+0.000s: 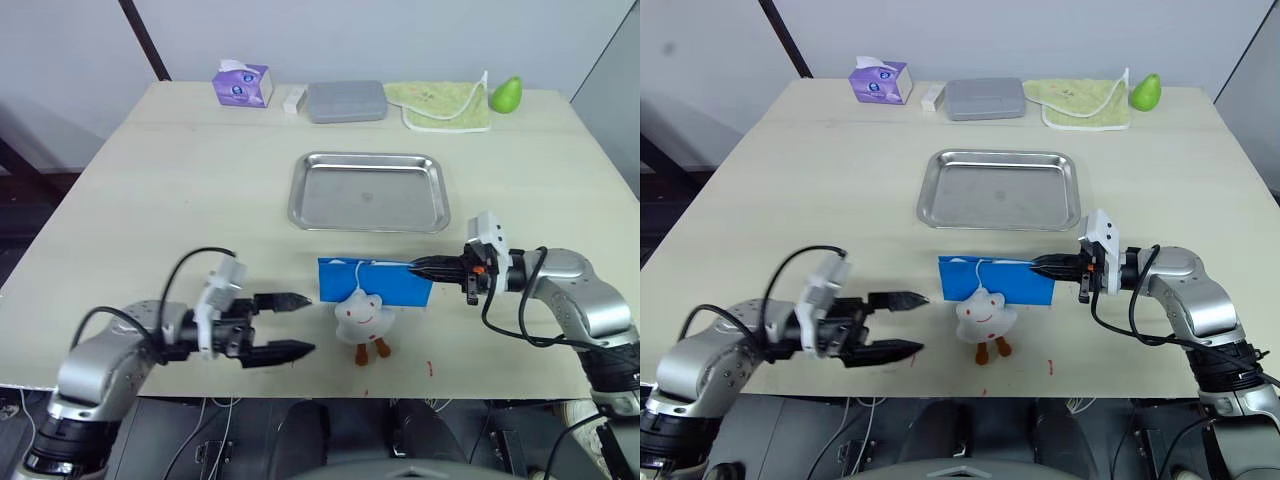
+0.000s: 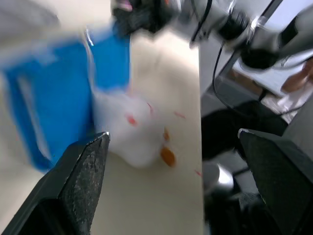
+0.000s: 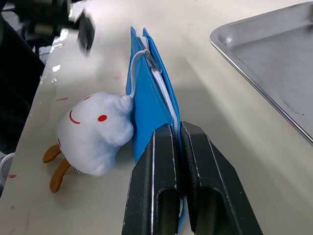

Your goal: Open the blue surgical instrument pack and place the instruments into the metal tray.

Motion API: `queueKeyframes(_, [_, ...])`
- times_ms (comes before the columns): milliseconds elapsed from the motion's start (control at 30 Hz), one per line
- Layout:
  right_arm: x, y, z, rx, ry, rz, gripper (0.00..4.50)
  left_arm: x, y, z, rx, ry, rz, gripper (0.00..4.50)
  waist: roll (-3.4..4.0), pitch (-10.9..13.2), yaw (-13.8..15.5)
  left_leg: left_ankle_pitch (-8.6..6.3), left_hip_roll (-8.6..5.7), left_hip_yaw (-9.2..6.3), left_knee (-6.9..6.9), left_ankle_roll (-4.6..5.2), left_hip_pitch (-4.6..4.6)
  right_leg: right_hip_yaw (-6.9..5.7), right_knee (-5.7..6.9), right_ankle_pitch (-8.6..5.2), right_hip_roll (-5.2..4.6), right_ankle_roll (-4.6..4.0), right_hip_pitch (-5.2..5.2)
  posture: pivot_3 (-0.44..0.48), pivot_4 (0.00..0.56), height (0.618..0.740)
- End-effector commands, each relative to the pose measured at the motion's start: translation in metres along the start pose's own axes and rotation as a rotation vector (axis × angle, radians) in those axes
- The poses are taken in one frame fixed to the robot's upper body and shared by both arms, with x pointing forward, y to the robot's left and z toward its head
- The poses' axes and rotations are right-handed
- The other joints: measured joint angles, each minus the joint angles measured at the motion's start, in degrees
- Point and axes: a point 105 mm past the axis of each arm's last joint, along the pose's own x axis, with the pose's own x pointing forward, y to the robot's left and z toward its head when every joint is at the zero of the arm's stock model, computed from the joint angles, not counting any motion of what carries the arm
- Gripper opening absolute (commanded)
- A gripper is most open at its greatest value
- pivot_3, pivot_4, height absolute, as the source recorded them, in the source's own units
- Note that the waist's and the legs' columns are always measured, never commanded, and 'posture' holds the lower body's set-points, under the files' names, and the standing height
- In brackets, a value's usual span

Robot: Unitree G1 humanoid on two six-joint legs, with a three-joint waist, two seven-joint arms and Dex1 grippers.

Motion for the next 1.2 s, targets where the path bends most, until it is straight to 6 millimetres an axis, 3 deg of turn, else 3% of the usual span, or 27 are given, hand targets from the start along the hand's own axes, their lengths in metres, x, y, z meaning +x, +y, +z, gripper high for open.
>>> queueKeyframes(33, [-0.005,-0.001,0.015,-0.057,-0.012,-0.016,0.0,0.012,0.008,0.005,0.014,0.033,0.042,4.49,0.01,0.0,0.1,0.0,0.0,0.0,0.0,0.0,0.0,-0.01,0.0,0.0,0.01,0.0,0.0,0.0,0.15,0.74])
queueKeyframes(167, [-0.005,0.003,0.016,-0.057,-0.008,-0.008,0.0,0.027,0.02,0.0,0.005,0.035,0.061,4.49,0.03,0.0,0.1,0.0,-0.02,0.06,0.0,0.0,0.0,0.07,-0.04,0.0,0.02,0.0,-0.01,0.0,0.15,0.74])
queueKeyframes(367, [-0.003,0.006,0.016,-0.059,0.002,-0.004,0.0,0.043,0.022,-0.016,-0.009,0.067,-0.004,4.49,0.04,0.0,-0.2,0.0,-0.02,0.04,0.0,0.0,0.0,0.07,-0.02,0.0,0.04,-0.01,-0.02,0.0,0.15,0.74])
queueKeyframes(500, [-0.001,0.008,0.017,-0.062,0.003,-0.001,0.0,0.053,0.027,-0.016,0.013,0.043,-0.018,3.29,0.05,0.0,-0.2,0.0,-0.02,0.05,0.0,0.0,0.01,0.08,-0.02,0.0,0.04,-0.01,-0.02,0.0,0.15,0.74])
queueKeyframes(733, [0.002,0.01,0.018,-0.062,-0.003,-0.002,0.0,0.06,0.026,-0.007,0.065,0.028,-0.053,0.05,0.05,0.0,-0.2,0.0,-0.02,0.03,0.01,0.0,-0.01,0.07,-0.02,0.0,0.04,0.0,-0.02,0.0,0.15,0.74])
queueKeyframes(967, [0.001,0.008,0.015,-0.072,0.011,-0.008,0.0,0.026,0.009,0.03,0.139,-0.042,-0.151,0.05,0.03,0.1,-0.3,0.0,-0.02,0.02,0.01,0.0,-0.01,0.06,-0.02,0.0,0.05,-0.01,-0.02,0.0,0.15,0.74])
queueKeyframes(1200, [-0.003,0.005,0.01,-0.069,0.024,-0.015,0.0,-0.004,0.016,0.077,0.119,-0.128,-0.106,0.05,-0.01,0.1,-0.2,0.0,-0.02,0.02,0.02,0.0,-0.02,0.05,-0.02,0.0,0.03,0.01,-0.01,0.0,0.15,0.74])
